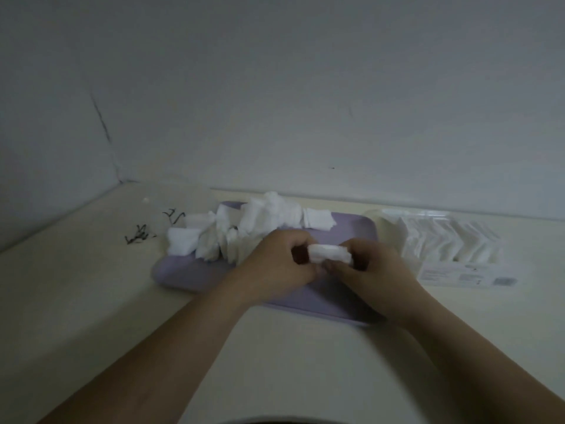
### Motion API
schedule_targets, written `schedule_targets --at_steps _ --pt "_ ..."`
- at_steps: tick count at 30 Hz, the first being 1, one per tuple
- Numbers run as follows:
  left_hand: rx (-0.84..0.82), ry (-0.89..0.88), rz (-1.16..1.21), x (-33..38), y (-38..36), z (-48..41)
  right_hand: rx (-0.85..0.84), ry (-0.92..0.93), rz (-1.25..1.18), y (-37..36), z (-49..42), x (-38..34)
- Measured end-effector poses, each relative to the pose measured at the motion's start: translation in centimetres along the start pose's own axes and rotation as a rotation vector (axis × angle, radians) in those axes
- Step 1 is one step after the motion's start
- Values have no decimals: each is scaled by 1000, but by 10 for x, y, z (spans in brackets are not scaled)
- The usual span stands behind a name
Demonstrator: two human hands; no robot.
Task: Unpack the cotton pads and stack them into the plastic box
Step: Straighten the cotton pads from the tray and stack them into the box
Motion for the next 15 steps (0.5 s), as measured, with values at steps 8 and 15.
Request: schedule_targets --at_steps 8,15 --pt "341 269 -695 -45 67 2 72 -114 -122 0 -9 11" --pt "127 57 -522 -33 22 -9 74 -84 -159 1 -7 13"
Point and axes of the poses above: each hand's wrist, its own z-axis away from the middle knuckle, its own y-axis out of the back of the hand, x = y × z, the point moved 6 cm from there along -z, towards the middle knuckle, and after that the axes turned 4 degrees about x, right-handed, at the moved point
